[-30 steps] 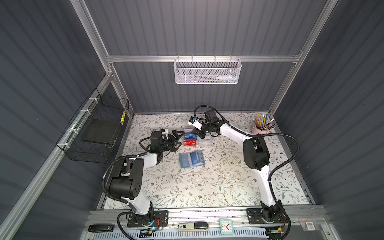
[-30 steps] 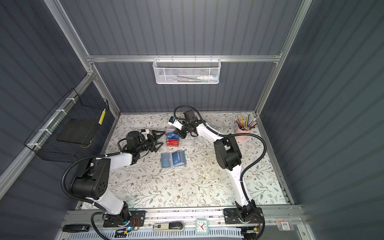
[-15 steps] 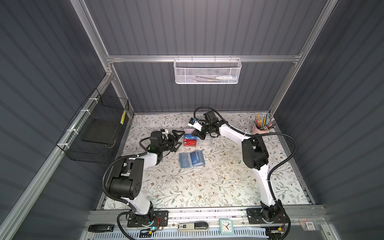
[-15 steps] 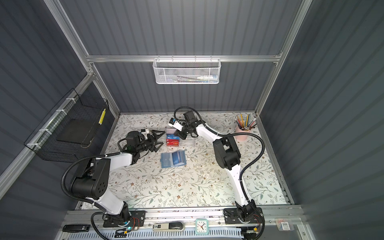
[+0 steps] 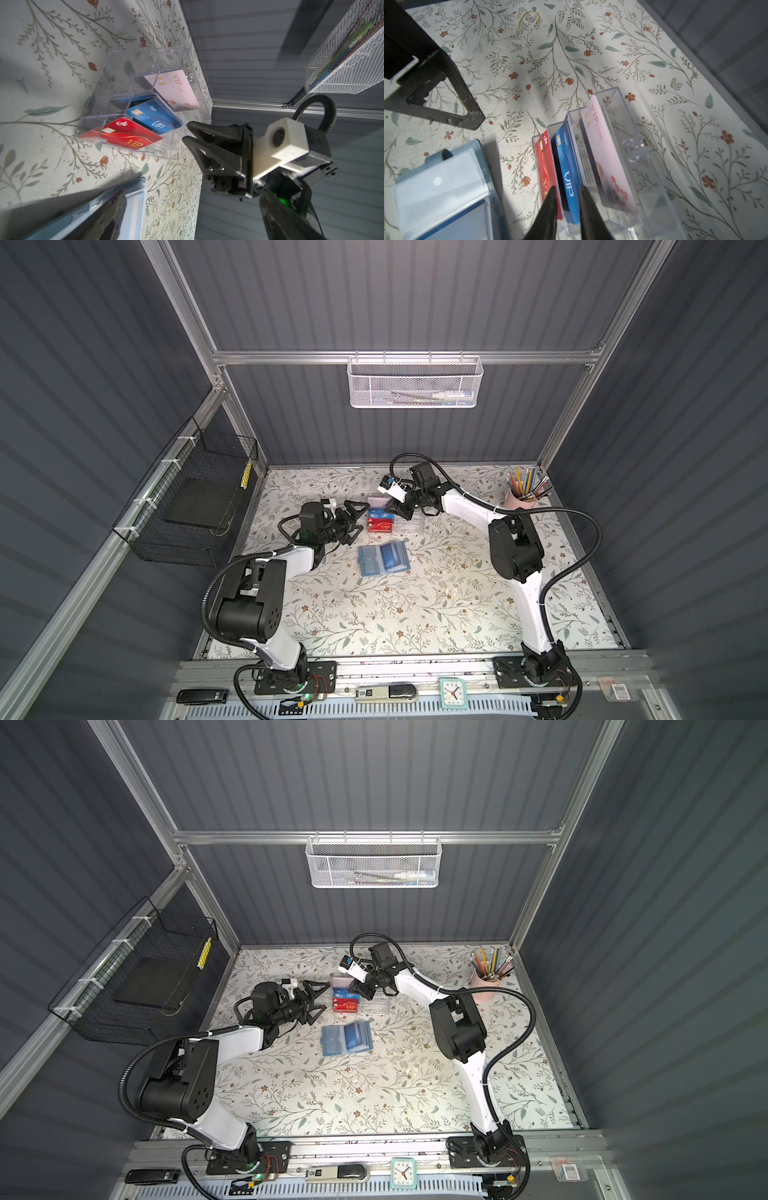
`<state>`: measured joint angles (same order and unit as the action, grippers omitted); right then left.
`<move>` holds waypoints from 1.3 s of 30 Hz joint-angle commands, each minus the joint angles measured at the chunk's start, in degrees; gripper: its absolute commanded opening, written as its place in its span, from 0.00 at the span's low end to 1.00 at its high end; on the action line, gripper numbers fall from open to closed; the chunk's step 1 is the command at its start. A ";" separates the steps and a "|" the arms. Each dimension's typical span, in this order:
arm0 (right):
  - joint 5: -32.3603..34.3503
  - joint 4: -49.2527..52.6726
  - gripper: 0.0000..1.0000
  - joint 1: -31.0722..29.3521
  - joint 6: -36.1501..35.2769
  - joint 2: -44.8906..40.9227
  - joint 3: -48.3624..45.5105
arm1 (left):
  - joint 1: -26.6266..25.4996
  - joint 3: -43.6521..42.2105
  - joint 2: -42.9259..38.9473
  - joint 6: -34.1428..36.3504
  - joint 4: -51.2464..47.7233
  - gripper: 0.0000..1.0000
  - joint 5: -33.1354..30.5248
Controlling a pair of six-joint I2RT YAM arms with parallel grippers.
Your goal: Take the credit cards out of the card holder
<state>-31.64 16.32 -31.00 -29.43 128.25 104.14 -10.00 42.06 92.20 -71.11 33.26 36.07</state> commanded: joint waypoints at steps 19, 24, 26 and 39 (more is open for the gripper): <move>0.52 -21.70 0.99 -0.13 20.09 -30.18 -32.09 | -1.77 -4.67 -20.31 13.05 -21.47 1.00 -3.06; 3.35 -21.27 0.99 -1.22 24.20 -36.23 -38.21 | -6.24 -5.36 -22.56 14.24 -23.98 1.00 -5.84; 4.22 -21.27 0.99 -1.39 26.62 -38.94 -41.15 | -7.57 -6.17 -23.09 13.77 -23.31 1.00 -6.56; 14.84 -20.16 0.99 -2.41 40.89 -51.38 -57.90 | -13.83 -11.19 -23.13 11.92 -18.27 1.00 -10.63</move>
<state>-19.62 -3.38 -33.01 6.92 78.65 48.86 -22.57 31.70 69.47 -59.13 13.26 27.16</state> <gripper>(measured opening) 0.989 0.998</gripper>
